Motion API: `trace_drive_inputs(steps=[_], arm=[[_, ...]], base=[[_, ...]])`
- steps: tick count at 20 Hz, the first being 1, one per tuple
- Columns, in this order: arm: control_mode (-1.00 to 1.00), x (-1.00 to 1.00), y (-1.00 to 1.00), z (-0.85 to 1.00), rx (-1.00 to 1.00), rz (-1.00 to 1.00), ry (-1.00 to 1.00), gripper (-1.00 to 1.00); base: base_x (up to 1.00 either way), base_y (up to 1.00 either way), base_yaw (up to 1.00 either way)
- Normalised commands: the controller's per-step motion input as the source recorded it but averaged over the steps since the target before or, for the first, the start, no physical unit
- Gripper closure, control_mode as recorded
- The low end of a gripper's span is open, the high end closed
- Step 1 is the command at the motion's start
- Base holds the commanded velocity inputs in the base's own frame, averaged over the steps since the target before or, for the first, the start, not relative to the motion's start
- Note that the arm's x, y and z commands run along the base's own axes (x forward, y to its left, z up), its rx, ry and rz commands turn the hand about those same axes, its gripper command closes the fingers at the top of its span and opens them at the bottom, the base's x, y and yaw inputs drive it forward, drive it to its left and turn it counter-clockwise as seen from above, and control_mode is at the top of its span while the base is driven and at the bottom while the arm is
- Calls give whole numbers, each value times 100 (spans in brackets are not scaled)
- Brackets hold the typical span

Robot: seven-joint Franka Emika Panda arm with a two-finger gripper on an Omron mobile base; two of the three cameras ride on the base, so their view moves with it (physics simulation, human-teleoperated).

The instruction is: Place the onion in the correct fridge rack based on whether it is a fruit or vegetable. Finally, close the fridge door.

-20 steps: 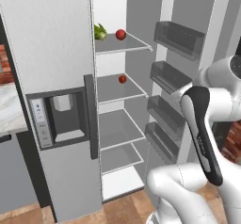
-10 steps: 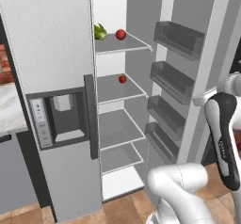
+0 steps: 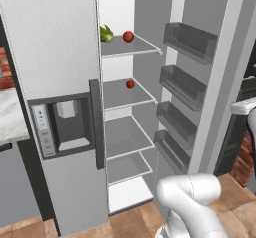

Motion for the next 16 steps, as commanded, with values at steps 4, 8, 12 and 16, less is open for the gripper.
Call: trace_drive_inputs(steps=[4,8,12,16], arm=[[-100,45,-48,22,43,-11,0,-100],[-100,37,-40,34,39,-1,2,-100],[-100,30,-61,9,40,0,2,-100],[-100,5,-89,0,37,0,-3,-100]], base=[[0,0,0],[0,0,0],[0,0,0],[0,0,0]])
